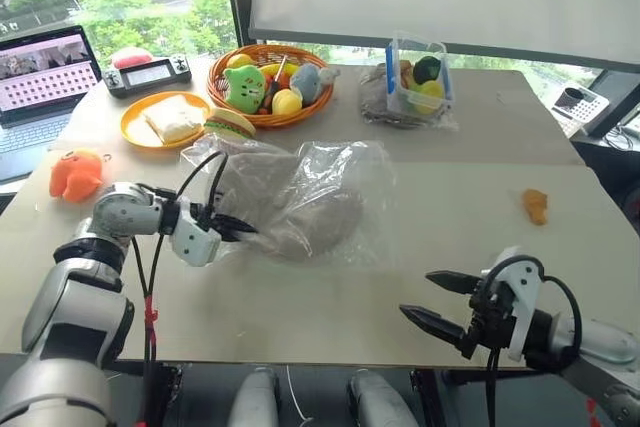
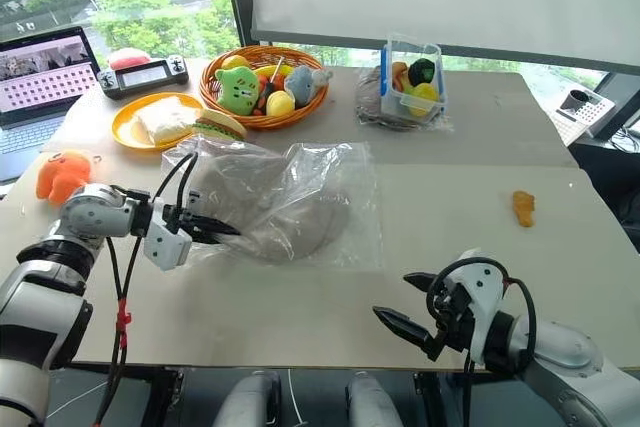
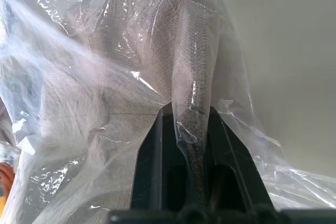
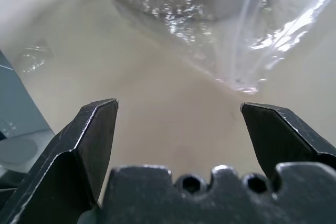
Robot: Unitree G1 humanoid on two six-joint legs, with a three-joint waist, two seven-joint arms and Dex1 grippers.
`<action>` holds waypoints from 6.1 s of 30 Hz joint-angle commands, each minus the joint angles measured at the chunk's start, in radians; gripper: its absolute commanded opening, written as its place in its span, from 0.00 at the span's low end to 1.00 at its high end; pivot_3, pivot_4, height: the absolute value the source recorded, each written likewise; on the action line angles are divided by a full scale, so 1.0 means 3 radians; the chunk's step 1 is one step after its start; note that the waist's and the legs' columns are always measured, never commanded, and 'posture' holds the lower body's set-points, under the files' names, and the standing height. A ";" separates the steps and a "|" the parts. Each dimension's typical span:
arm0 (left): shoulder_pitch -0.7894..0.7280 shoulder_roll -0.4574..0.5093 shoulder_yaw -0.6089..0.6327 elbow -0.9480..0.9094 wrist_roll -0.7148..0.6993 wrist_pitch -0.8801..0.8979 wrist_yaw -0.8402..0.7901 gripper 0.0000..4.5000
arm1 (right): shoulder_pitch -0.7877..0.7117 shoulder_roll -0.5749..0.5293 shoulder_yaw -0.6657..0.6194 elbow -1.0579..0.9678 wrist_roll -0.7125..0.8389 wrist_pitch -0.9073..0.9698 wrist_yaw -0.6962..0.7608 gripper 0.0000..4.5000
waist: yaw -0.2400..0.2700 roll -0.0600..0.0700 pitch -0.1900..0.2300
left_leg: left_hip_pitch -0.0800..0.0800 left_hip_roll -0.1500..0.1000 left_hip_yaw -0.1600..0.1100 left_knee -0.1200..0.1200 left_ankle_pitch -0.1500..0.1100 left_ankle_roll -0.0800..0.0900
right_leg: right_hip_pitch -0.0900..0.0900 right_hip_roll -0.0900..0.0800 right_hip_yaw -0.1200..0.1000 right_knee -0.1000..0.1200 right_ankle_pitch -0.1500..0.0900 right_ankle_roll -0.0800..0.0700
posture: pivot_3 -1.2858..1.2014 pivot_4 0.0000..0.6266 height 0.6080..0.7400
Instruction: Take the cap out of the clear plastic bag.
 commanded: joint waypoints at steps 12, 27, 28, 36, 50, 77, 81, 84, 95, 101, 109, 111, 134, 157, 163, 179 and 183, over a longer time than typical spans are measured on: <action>-0.0333 0.0289 -0.0245 0.0146 0.1791 0.0895 0.2150 0.79 | -0.0126 0.0044 0.0116 0.0048 -0.0148 -0.0121 0.0052 1.00 | 0.0006 -0.0001 0.0000 | 0.0002 -0.0002 -0.0004 0.0009 0.0000 0.0000 | 0.0005 -0.0002 -0.0004 0.0006 -0.0009 0.0021 | 0.52 0.24 0.91; 0.0818 0.0118 0.0524 -0.2754 -0.1706 0.3233 -0.0968 0.94 | -0.0487 -0.0029 0.0279 0.0489 -0.0253 -0.0176 0.0400 1.00 | -0.0006 0.0001 -0.0001 | 0.0003 -0.0001 -0.0005 0.0010 0.0000 0.0000 | 0.0001 -0.0003 -0.0008 0.0027 0.0000 -0.0002 | 0.52 0.24 0.91; 0.0953 0.0198 0.0557 -0.2945 -0.1737 0.3335 -0.1003 0.94 | -0.0519 -0.0042 0.0288 0.0526 -0.0253 -0.0179 0.0435 1.00 | -0.0034 0.0002 -0.0001 | 0.0005 -0.0001 -0.0006 0.0010 0.0000 0.0000 | 0.0002 -0.0003 -0.0009 0.0030 -0.0001 -0.0003 | 0.52 0.24 0.91; 0.1347 0.0103 0.0692 -0.3813 -0.1418 0.4219 -0.0233 0.94 | -0.0671 -0.0057 0.0340 0.0678 -0.0320 -0.0191 0.0546 1.00 | 0.0002 0.0000 -0.0001 | 0.0038 -0.0002 -0.0012 0.0026 0.0001 0.0001 | 0.0042 -0.0005 -0.0017 0.0033 -0.0017 0.0019 | 0.52 0.24 0.91; 0.1533 -0.1522 -0.0185 -0.4208 -0.0056 0.5760 0.1805 0.94 | -0.0317 -0.0067 -0.0082 0.0362 -0.0217 -0.0028 0.0399 1.00 | 0.0027 0.0001 -0.0001 | 0.0041 -0.0013 -0.0019 0.0026 -0.0002 0.0003 | 0.0053 -0.0011 -0.0020 0.0027 -0.0021 0.0024 | 0.52 0.24 0.91; 0.0747 -0.2405 -0.0305 -0.1809 0.0649 0.6255 0.2211 0.50 | 0.0279 0.0275 -0.0589 0.0009 -0.0204 -0.0083 -0.0097 1.00 | 0.0045 -0.0029 -0.0117 | 0.0089 -0.0047 -0.0064 0.0023 -0.0018 -0.0022 | 0.0121 -0.0034 -0.0042 -0.0028 -0.0037 0.0006 | 0.52 0.24 0.91; 0.0721 -0.2433 -0.0255 -0.1725 0.0607 0.6315 0.2164 0.23 | 0.0311 0.0317 -0.0601 -0.0035 -0.0206 -0.0093 -0.0136 1.00 | 0.0003 -0.0032 -0.0117 | 0.0097 -0.0051 -0.0071 0.0020 -0.0019 -0.0023 | 0.0127 -0.0038 -0.0042 -0.0029 -0.0037 0.0006 | 0.52 0.24 0.91; 0.0700 -0.2436 -0.0244 -0.1679 0.0602 0.6318 0.2154 0.02 | 0.0323 0.0336 -0.0600 -0.0060 -0.0205 -0.0096 -0.0164 1.00 | -0.0027 -0.0029 -0.0118 | 0.0101 -0.0056 -0.0072 0.0015 -0.0019 -0.0023 | 0.0127 -0.0045 -0.0044 -0.0029 -0.0037 0.0005 | 0.52 0.24 0.91; 0.1040 -0.2253 -0.0116 -0.2589 0.0276 0.5917 0.1724 0.02 | 0.0294 0.0372 -0.0516 -0.0067 -0.0240 -0.0097 -0.0285 1.00 | -0.0050 -0.0021 -0.0119 | 0.0102 -0.0066 -0.0070 -0.0026 -0.0018 -0.0022 | 0.0122 -0.0065 -0.0055 -0.0057 -0.0036 0.0006 | 0.52 0.24 0.91; 0.1642 -0.1011 -0.0174 -0.3849 0.0106 0.5021 0.0694 0.02 | 0.0235 0.0331 -0.0466 -0.0004 -0.0271 -0.0098 -0.0271 1.00 | -0.0077 0.0008 -0.0112 | 0.0070 -0.0065 -0.0072 -0.0078 0.0002 0.0010 | 0.0095 -0.0056 -0.0058 -0.0056 -0.0025 -0.0005 | 0.52 0.24 0.91; 0.1771 -0.0059 0.0257 -0.4218 -0.0790 0.4597 -0.0461 0.02 | 0.0101 0.0327 -0.0285 0.0102 -0.0372 -0.0106 -0.0255 1.00 | 0.0041 0.0019 -0.0085 | 0.0016 -0.0073 -0.0084 -0.0068 -0.0005 0.0005 | 0.0053 -0.0063 -0.0074 -0.0057 -0.0037 0.0000 | 0.52 0.24 0.91; 0.1900 0.0122 0.0435 -0.4294 -0.1046 0.4569 -0.0667 0.02 | 0.0066 0.0307 -0.0241 0.0151 -0.0401 -0.0126 -0.0214 1.00 | 0.0043 0.0020 -0.0069 | 0.0016 -0.0074 -0.0084 -0.0062 -0.0004 0.0005 | 0.0054 -0.0067 -0.0075 -0.0056 -0.0036 0.0003 | 0.52 0.24 0.91; 0.2603 0.0644 0.1278 -0.3439 -0.1583 0.3359 -0.0340 0.49 | -0.0613 0.0207 0.0244 0.0644 -0.0595 -0.0220 0.0170 1.00 | 0.0060 0.0020 -0.0047 | 0.0015 -0.0062 -0.0074 -0.0028 0.0005 0.0019 | 0.0055 -0.0073 -0.0085 -0.0029 -0.0025 0.0002 | 0.52 0.24 0.91; 0.2449 -0.0204 0.0359 -0.5579 -0.0948 0.6602 0.2208 1.00 | -0.0803 0.0150 0.0366 0.0632 -0.0564 -0.0073 0.0145 1.00 | 0.0001 0.0014 -0.0034 | 0.0022 -0.0068 -0.0081 -0.0020 0.0009 0.0023 | 0.0056 -0.0061 -0.0077 -0.0004 -0.0039 0.0022 | 0.52 0.24 0.91; 0.2415 -0.0424 0.0201 -0.5455 -0.0475 0.6607 0.2412 1.00 | -0.0939 0.0155 0.0409 0.0631 -0.0546 0.0006 0.0112 1.00 | 0.0001 0.0014 -0.0034 | 0.0022 -0.0069 -0.0081 -0.0020 0.0009 0.0022 | 0.0056 -0.0061 -0.0077 -0.0004 -0.0039 0.0023 | 0.52 0.24 0.91; 0.2464 -0.0104 0.0596 -0.5588 -0.1491 0.8158 0.1565 1.00 | -0.0919 0.0255 0.0473 0.0670 -0.0604 -0.0058 0.0068 1.00 | -0.0019 0.0015 -0.0035 | 0.0028 -0.0068 -0.0082 -0.0020 0.0009 0.0023 | 0.0060 -0.0061 -0.0078 -0.0001 -0.0041 0.0024 | 0.52 0.24 0.91; 0.2437 0.0019 0.0436 -0.5693 -0.1431 0.8095 0.1458 1.00 | -0.0869 0.0299 0.0463 0.0610 -0.0597 -0.0044 0.0024 1.00 | -0.0028 0.0015 -0.0035 | 0.0028 -0.0068 -0.0082 -0.0022 0.0009 0.0023 | 0.0059 -0.0061 -0.0078 -0.0002 -0.0041 0.0024 | 0.52 0.24 0.91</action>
